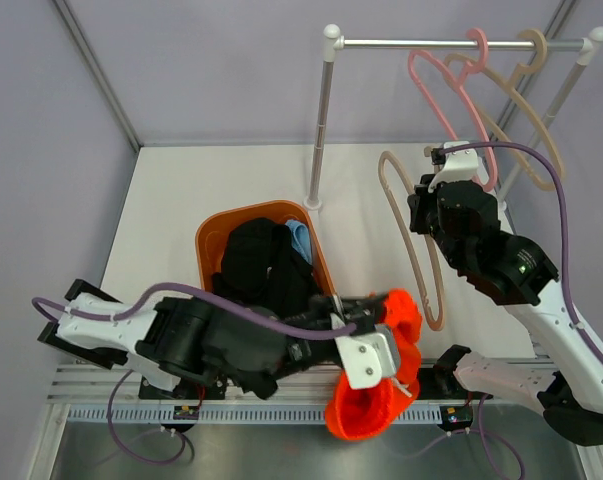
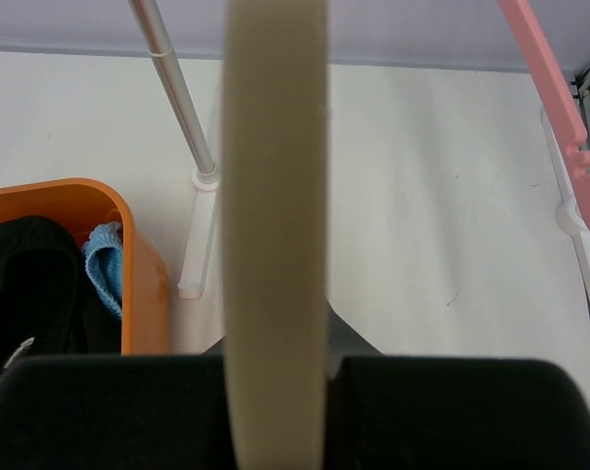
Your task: Remove the shorts from the hanger
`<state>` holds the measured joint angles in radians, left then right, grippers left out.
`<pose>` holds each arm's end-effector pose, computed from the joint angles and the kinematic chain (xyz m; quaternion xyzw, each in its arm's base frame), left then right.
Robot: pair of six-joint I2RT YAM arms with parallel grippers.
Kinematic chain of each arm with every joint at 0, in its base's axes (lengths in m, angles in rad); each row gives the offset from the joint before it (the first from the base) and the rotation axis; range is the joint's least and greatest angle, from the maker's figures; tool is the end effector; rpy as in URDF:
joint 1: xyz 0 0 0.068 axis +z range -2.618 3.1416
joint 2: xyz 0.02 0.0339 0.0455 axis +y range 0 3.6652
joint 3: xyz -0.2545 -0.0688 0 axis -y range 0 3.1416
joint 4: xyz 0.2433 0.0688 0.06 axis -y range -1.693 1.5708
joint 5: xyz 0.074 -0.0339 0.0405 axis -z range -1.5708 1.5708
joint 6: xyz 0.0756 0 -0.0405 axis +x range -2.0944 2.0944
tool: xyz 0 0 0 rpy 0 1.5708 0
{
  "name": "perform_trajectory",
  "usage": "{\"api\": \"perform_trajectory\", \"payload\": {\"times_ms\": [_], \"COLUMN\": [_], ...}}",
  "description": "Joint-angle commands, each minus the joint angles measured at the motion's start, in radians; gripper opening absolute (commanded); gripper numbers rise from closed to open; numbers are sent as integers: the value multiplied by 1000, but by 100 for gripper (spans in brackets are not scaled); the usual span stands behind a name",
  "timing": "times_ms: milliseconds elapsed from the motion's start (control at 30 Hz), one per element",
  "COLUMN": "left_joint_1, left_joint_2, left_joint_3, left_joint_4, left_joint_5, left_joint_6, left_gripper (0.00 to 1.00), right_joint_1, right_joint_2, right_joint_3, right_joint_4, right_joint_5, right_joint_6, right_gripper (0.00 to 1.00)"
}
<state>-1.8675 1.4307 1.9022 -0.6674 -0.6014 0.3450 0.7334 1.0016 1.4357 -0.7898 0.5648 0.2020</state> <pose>-0.0491 -0.3068 0.5029 0.5758 0.4988 -0.2524 0.5967 0.1813 0.1089 0.4366 -0.0536 0.8026 0.0429 0.5925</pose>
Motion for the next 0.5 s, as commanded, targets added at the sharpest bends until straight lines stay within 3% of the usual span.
{"api": "perform_trajectory", "payload": {"times_ms": [0, 133, 233, 333, 467], "left_joint_1": [7, 7, 28, 44, 74], "left_joint_2": [-93, -90, -95, -137, -257], "left_joint_3": [113, 225, 302, 253, 74], "left_joint_4": [651, 981, 1098, 1118, 1160], "left_joint_5": [-378, -325, -264, -262, -250], "left_joint_6": [466, 814, 1006, 1006, 921], "left_gripper": [0, 0, 0, 0, 0], "right_joint_1": [8, 8, 8, 8, 8], "right_joint_2": [6, 6, 6, 2, -3], "right_joint_3": [20, 35, 57, 57, 63], "right_joint_4": [26, 20, 3, 1, -6], "right_joint_5": [9, -19, -32, -34, -37], "right_joint_6": [5, 11, 7, 4, -1], "right_gripper": [0, 0, 0, 0, 0]}}
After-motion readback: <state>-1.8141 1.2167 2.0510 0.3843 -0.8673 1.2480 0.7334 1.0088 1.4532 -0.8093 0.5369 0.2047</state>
